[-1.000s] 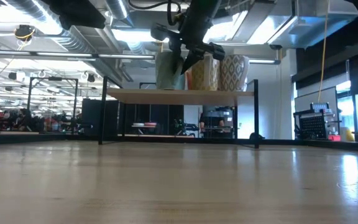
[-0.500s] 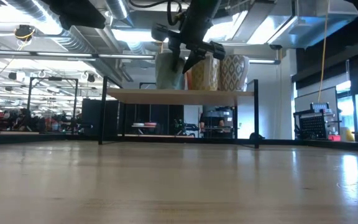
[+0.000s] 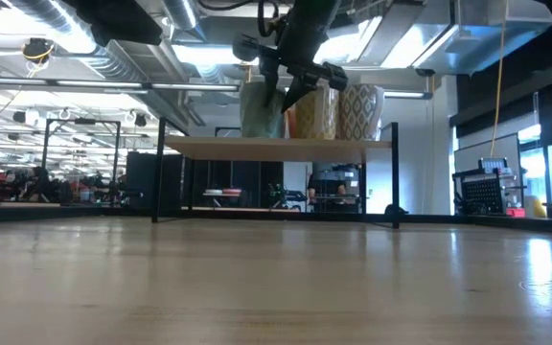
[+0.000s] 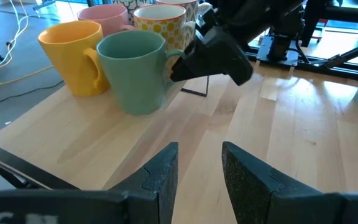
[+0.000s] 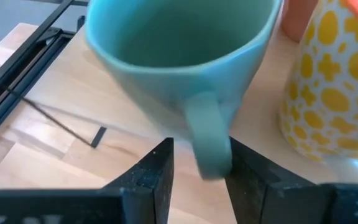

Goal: Place coffee mugs
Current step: Put the green mug on the shelf

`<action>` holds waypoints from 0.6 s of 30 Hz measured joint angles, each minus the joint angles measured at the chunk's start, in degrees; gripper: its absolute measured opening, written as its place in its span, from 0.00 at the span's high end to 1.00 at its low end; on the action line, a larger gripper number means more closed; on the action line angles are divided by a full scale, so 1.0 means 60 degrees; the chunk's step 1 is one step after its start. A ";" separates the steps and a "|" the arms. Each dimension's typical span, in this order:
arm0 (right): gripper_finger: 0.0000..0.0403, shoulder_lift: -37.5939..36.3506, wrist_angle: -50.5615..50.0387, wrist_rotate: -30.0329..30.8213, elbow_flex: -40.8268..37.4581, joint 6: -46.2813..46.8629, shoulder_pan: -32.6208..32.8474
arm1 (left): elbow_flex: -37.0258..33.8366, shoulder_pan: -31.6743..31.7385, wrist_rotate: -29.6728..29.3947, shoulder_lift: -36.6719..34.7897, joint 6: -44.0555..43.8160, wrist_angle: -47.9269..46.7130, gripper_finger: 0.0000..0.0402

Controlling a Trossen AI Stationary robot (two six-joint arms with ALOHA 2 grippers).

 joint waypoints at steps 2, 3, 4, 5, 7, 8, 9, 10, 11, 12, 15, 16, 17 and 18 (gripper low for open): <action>0.70 -0.0024 -0.0006 0.0033 0.0001 -0.0012 0.0037 | -0.0001 0.0000 -0.0004 0.0000 0.0000 0.0000 0.71; 0.70 -0.0048 -0.0001 -0.0008 0.0004 -0.0059 0.0092 | 0.0000 0.0001 -0.0004 0.0000 0.0000 0.0000 0.71; 0.70 -0.0070 0.0049 -0.0008 0.0012 -0.0100 0.0102 | 0.0000 0.0000 -0.0004 0.0001 0.0000 0.0002 0.71; 0.70 -0.0076 0.0088 -0.0008 0.0021 -0.0163 0.0104 | 0.0000 0.0001 -0.0004 0.0001 0.0000 0.0004 0.71; 0.70 -0.0092 0.0054 -0.0063 0.0022 -0.0294 0.0110 | 0.0000 0.0001 -0.0004 0.0000 0.0004 0.0005 0.71; 0.70 -0.0122 -0.0008 -0.0110 0.0019 -0.0323 0.0110 | 0.0000 0.0000 -0.0004 0.0000 0.0007 0.0004 0.71; 0.70 -0.0154 0.0010 -0.0107 0.0021 -0.0346 0.0110 | 0.0000 0.0000 -0.0004 0.0004 0.0007 0.0001 0.71; 0.70 -0.0181 0.0041 -0.0099 0.0024 -0.0366 0.0144 | 0.0000 0.0000 -0.0004 0.0004 0.0007 0.0004 0.71; 0.70 -0.0206 0.0037 -0.0079 0.0027 -0.0415 0.0153 | 0.0000 0.0000 -0.0004 0.0000 0.0007 0.0004 0.71; 0.70 -0.0230 0.0016 -0.0088 0.0025 -0.0512 0.0153 | 0.0000 0.0000 -0.0004 0.0004 0.0007 0.0004 0.71; 0.70 -0.0281 0.0028 -0.0092 0.0025 -0.0576 0.0146 | 0.0000 0.0002 -0.0005 0.0000 0.0007 0.0006 0.71; 0.70 -0.0286 0.0027 -0.0107 0.0025 -0.0606 0.0146 | 0.0000 0.0000 -0.0004 0.0001 0.0007 0.0005 0.71; 0.70 -0.0284 0.0036 -0.0200 0.0025 -0.0717 0.0146 | 0.0000 0.0000 -0.0005 0.0001 0.0007 0.0007 0.71; 0.70 -0.0285 0.0042 -0.0338 0.0025 -0.0836 0.0146 | 0.0000 0.0000 -0.0004 0.0000 0.0007 0.0004 0.71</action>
